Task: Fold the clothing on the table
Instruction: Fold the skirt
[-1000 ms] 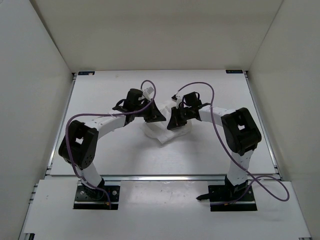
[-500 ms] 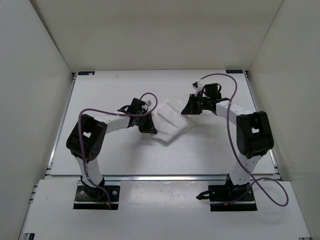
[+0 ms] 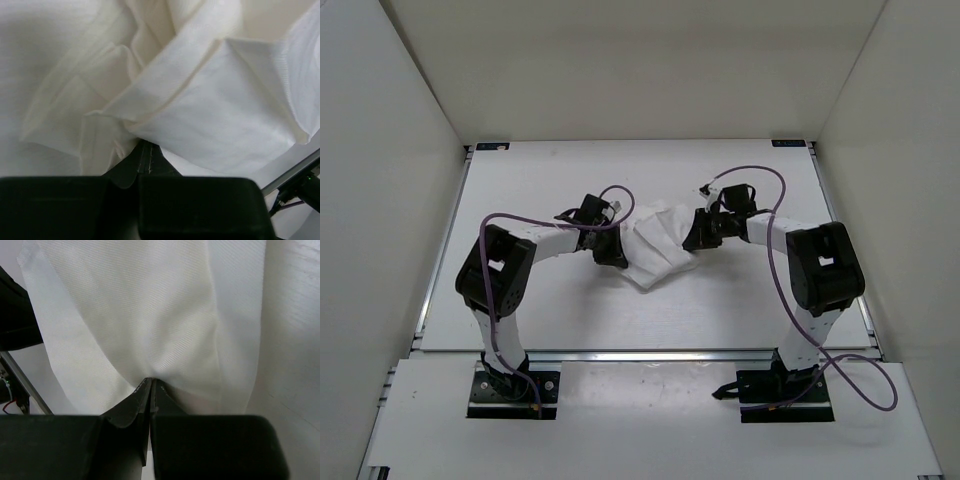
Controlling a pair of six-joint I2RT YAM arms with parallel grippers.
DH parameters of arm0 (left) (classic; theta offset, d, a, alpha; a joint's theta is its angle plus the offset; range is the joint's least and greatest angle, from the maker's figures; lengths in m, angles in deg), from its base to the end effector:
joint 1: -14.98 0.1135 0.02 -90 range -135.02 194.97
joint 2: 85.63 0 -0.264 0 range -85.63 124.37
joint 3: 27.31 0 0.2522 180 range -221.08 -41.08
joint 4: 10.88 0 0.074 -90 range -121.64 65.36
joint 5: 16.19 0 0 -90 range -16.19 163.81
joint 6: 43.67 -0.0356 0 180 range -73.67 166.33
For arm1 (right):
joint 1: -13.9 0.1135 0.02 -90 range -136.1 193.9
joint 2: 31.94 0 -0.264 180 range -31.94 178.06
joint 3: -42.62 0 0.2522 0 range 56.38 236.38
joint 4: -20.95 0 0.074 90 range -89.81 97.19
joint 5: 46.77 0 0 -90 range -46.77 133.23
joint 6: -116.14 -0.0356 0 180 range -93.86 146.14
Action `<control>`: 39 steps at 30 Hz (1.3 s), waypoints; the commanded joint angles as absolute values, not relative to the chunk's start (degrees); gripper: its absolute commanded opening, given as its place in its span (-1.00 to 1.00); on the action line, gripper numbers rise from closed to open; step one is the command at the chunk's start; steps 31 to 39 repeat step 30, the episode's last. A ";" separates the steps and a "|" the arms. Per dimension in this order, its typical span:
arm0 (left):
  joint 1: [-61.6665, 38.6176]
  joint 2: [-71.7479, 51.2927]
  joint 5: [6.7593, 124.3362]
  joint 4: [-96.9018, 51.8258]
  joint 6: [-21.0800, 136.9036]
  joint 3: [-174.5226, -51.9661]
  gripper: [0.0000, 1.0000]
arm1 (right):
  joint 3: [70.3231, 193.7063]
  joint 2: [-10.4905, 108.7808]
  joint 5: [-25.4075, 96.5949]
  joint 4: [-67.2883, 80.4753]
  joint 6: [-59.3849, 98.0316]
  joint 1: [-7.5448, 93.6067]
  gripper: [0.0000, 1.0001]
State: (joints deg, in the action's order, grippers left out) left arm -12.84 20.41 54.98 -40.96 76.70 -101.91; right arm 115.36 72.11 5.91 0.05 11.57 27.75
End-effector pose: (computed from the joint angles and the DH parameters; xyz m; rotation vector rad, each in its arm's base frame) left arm 0.3126 -0.1779 0.1410 0.0549 2.7724 -0.7433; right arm 0.3466 0.1077 0.1577 -0.2705 2.4768 1.0182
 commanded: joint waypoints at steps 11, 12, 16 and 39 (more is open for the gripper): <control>-3.57 2.54 62.73 -53.37 64.36 -111.38 0.77 | 123.35 54.30 8.34 -7.91 13.74 21.64 0.52; -3.57 1.74 64.21 -54.34 63.04 -111.56 0.97 | 123.70 53.85 9.91 -9.58 15.14 22.16 0.62; -6.46 -3.88 73.00 -57.42 59.43 -111.74 0.95 | 123.35 52.88 20.79 -14.95 21.29 26.28 0.83; -5.15 -11.27 81.72 -64.81 62.59 -101.99 0.97 | 119.66 51.82 25.05 -17.51 18.58 23.48 0.94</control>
